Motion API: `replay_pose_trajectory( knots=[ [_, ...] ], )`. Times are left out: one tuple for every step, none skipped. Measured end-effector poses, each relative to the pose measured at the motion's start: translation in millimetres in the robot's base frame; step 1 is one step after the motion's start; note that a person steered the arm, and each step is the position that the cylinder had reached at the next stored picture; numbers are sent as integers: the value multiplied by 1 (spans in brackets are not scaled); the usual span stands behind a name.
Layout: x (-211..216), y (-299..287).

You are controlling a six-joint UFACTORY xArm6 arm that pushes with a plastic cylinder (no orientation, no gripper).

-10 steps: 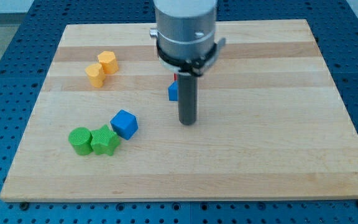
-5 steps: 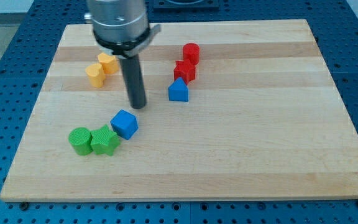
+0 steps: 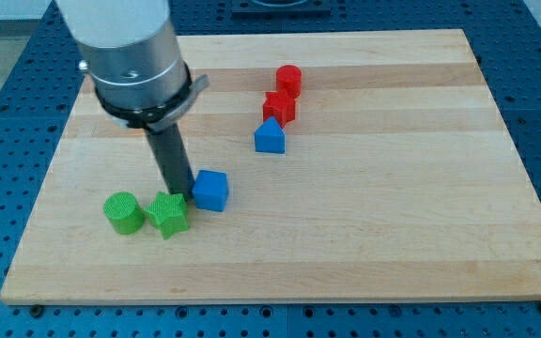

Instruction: Push the blue cube below to the blue triangle

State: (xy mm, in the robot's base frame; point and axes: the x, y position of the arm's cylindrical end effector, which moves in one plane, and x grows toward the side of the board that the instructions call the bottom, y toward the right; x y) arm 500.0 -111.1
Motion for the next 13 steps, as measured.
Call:
replay_pose_trajectory(
  knots=[
    [0, 33],
    [9, 45],
    [48, 41],
    [81, 71],
    [60, 86],
    [35, 87],
    [17, 87],
    [3, 87],
    [6, 78],
    [37, 72],
    [42, 64],
    [39, 44],
    [31, 21]
  ],
)
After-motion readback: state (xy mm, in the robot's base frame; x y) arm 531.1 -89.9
